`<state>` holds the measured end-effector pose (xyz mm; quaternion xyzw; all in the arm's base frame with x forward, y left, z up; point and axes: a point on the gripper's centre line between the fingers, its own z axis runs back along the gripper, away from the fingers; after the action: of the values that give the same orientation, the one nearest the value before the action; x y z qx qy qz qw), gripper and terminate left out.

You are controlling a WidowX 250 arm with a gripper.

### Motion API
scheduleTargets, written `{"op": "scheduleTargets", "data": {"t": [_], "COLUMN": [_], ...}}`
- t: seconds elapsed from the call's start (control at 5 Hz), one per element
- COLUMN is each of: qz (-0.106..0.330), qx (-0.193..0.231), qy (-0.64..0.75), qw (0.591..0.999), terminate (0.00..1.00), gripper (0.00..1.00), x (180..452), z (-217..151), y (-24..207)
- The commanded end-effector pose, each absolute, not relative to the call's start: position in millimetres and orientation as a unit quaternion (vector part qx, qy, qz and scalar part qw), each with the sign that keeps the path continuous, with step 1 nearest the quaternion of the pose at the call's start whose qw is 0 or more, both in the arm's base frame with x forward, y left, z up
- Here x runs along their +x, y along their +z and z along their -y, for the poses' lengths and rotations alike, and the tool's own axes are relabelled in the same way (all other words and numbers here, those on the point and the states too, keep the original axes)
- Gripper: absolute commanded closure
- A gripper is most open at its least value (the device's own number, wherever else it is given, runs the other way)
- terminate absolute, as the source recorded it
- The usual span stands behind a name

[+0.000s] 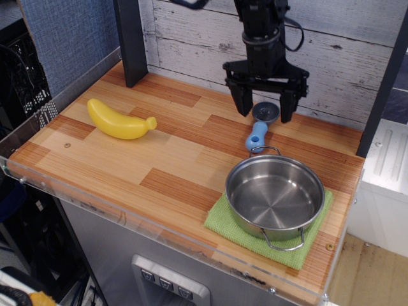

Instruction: Move spoon diagonally from bottom to top of the table towards right

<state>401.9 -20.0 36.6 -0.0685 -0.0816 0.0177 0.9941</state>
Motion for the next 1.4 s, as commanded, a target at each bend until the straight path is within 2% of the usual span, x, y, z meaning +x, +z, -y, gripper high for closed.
{"op": "scheduleTargets", "data": {"t": [0.0, 0.2, 0.4, 0.6, 1.0, 1.2], "qz": [0.096, 0.094, 0.096, 0.092, 0.090, 0.089], "qx": [-0.059, -0.052, -0.045, -0.056, -0.078, -0.093], "qy": [-0.023, -0.024, -0.029, -0.025, -0.001, 0.009], "qw": [0.993, 0.994, 0.994, 0.994, 0.993, 0.992], "terminate": [0.00, 0.00, 0.00, 0.00, 0.00, 0.00], "gripper": [0.00, 1.00, 1.00, 1.00, 1.00, 1.00], "x": [416.1, 411.2, 407.7, 401.1, 379.7, 357.1], "z": [33.2, 29.9, 26.6, 24.7, 21.6, 0.8], "y": [29.2, 30.1, 35.4, 46.5, 115.9, 131.0]}}
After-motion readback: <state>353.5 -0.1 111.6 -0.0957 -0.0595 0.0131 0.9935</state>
